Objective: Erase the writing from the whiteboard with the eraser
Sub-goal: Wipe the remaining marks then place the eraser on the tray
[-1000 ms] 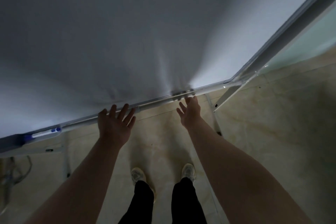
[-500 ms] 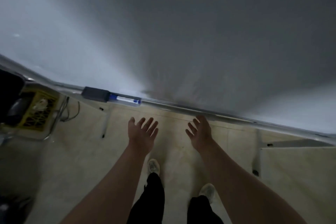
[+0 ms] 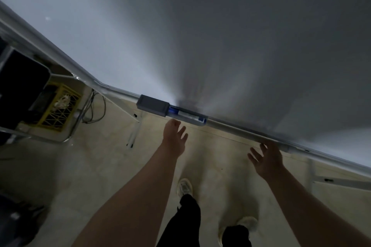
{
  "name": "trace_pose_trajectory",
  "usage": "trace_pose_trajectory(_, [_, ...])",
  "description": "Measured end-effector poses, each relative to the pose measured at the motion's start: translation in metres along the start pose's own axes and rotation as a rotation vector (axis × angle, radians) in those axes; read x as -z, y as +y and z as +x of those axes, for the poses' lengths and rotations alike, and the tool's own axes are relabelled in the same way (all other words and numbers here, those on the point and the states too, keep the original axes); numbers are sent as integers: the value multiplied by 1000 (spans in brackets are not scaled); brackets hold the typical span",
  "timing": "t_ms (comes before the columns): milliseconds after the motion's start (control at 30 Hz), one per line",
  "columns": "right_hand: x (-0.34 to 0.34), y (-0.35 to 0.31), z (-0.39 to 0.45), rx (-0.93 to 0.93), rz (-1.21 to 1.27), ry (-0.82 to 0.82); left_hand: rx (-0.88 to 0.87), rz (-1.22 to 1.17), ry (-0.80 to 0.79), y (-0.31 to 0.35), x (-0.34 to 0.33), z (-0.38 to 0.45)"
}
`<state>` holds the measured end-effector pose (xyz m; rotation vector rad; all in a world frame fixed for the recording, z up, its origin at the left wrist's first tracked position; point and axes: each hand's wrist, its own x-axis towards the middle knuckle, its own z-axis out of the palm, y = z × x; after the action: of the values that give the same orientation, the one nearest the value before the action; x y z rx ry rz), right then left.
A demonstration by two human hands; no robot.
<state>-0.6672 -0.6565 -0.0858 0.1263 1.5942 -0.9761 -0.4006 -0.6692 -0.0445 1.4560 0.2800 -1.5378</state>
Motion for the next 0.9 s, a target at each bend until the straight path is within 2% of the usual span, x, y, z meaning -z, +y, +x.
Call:
trace_pose_trajectory(500, [-21, 0, 0, -44, -49, -38, 18, 71, -72, 19, -1, 30])
trace_pose_trajectory(900, [-24, -7, 17, 17, -117, -108, -9, 70, -81, 31, -20, 38])
